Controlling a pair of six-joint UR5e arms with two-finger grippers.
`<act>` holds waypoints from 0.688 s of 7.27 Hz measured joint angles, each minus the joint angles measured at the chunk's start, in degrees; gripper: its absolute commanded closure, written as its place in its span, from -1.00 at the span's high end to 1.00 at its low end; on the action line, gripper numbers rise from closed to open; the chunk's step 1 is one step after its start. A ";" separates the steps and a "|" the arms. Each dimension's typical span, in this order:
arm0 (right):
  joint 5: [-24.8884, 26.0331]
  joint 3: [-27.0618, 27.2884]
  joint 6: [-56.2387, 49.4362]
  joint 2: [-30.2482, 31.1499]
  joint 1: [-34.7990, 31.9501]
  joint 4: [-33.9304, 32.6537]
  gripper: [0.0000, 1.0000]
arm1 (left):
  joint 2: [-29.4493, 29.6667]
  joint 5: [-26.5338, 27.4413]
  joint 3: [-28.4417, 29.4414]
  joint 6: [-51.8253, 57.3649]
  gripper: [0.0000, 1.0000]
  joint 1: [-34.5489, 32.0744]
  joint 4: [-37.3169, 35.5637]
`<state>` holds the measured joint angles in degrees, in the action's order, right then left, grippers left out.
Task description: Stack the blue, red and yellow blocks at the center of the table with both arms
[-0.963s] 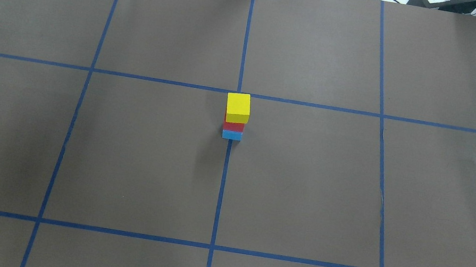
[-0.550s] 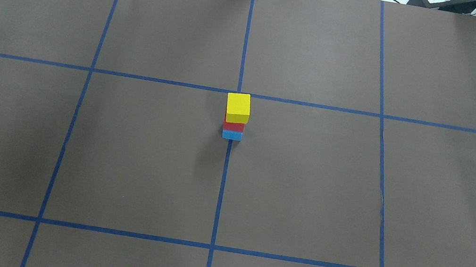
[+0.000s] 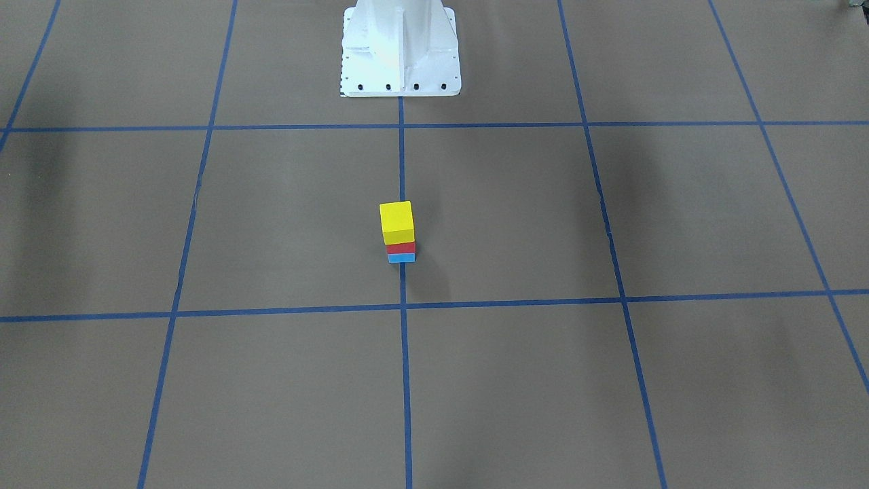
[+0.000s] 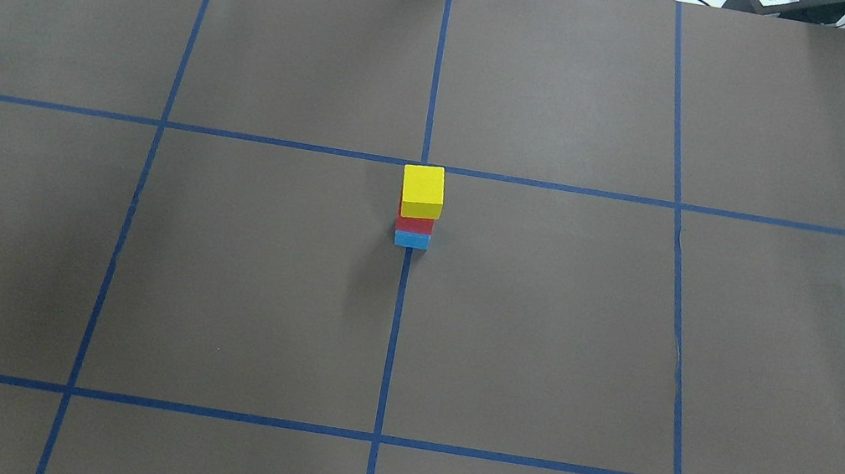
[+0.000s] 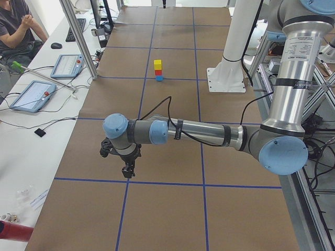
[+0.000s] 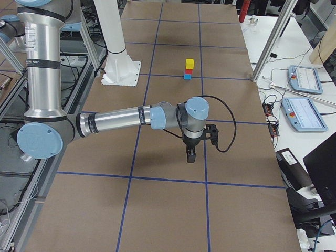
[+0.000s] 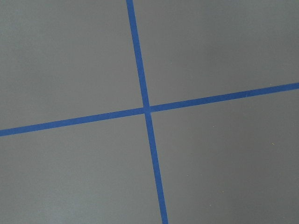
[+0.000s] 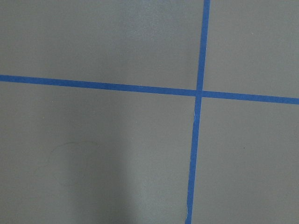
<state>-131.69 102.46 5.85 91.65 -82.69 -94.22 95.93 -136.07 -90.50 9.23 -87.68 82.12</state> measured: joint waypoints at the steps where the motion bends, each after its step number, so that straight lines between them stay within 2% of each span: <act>1: -0.04 0.02 0.03 0.00 0.00 0.00 0.99 | -2.60 -1.00 -2.89 -0.03 1.00 -0.10 0.15; 3: -0.18 -0.07 0.12 0.00 0.04 0.04 0.99 | -4.67 -2.10 -5.60 -0.10 1.00 -0.10 0.11; 5: -0.70 -0.08 0.36 0.09 0.04 0.25 0.99 | -4.69 -2.12 -5.72 -0.13 1.00 0.01 0.25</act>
